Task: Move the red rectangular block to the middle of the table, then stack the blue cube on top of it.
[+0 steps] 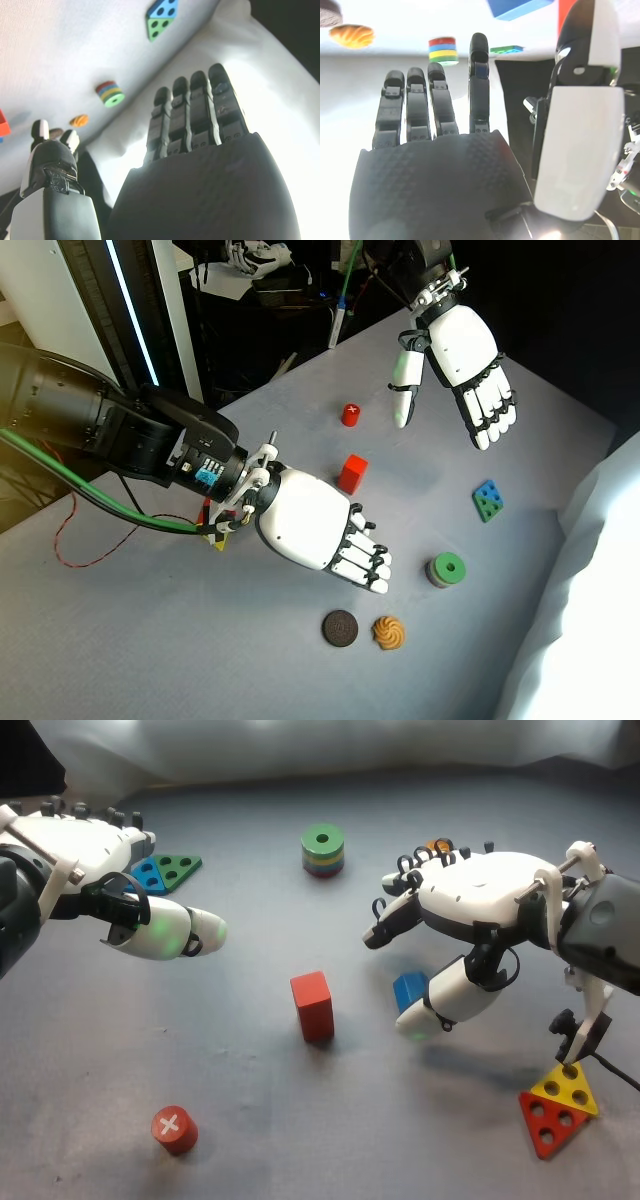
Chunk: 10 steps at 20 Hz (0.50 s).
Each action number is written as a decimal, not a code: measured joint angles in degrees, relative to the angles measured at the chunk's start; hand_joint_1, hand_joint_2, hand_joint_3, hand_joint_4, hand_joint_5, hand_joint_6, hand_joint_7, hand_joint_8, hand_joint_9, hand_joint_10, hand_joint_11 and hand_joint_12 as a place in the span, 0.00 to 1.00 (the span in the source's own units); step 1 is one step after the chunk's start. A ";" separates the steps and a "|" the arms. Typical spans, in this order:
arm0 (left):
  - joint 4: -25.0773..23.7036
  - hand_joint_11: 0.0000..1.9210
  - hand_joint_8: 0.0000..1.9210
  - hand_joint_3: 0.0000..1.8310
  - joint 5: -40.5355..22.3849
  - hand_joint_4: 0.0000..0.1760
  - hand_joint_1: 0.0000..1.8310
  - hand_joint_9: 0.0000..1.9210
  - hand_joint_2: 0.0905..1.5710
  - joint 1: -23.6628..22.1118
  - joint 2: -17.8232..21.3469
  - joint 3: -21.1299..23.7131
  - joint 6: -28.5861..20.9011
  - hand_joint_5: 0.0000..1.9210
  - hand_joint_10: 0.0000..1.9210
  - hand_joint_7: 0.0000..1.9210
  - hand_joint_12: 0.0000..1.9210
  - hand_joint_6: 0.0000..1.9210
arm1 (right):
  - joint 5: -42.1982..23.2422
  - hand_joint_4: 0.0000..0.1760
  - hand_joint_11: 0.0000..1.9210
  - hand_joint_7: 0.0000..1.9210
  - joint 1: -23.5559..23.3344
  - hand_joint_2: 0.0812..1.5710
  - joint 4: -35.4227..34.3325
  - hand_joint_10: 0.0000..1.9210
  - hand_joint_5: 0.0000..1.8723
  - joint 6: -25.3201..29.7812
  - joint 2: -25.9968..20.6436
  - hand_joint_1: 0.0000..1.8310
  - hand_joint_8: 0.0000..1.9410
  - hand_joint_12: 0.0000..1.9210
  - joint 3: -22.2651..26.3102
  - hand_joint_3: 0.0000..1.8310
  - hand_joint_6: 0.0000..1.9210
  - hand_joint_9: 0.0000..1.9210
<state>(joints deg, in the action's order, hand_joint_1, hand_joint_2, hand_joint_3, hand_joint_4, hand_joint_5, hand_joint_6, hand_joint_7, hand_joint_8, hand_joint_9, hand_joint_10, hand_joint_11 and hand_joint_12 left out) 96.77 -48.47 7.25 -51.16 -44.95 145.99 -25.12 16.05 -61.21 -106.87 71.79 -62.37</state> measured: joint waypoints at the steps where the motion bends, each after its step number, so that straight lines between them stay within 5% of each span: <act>1: 0.11 0.00 0.00 0.00 -0.22 0.00 0.07 0.03 0.65 -0.02 0.00 0.04 0.13 0.06 0.00 0.05 0.08 0.00 | -0.98 0.50 0.00 0.08 0.55 0.48 0.13 0.00 0.36 -0.20 0.39 0.47 0.01 0.00 -0.26 0.00 0.01 0.00; 8: 0.44 0.00 0.00 0.00 -1.33 0.00 0.08 0.03 0.66 -0.02 0.00 0.70 0.33 0.06 0.00 0.05 0.07 0.00 | -1.73 0.57 0.00 0.14 1.29 0.49 -0.28 0.00 0.43 -0.57 1.22 0.49 0.00 0.00 -1.11 0.00 0.01 0.00; 10: 0.42 0.00 0.00 0.00 -1.51 0.00 0.08 0.03 0.66 0.00 0.00 0.74 0.35 0.06 0.00 0.05 0.07 0.00 | -1.79 0.82 0.00 0.16 1.29 0.50 -0.26 0.00 0.48 -0.55 1.22 0.50 0.00 0.00 -1.11 0.00 0.01 0.00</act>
<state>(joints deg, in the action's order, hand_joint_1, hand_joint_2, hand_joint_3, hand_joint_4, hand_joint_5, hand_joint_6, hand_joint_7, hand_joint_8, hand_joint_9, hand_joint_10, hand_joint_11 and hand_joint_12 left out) 97.19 -49.98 7.25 -51.16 -44.21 146.34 -26.92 17.34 -61.47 -107.42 73.01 -63.48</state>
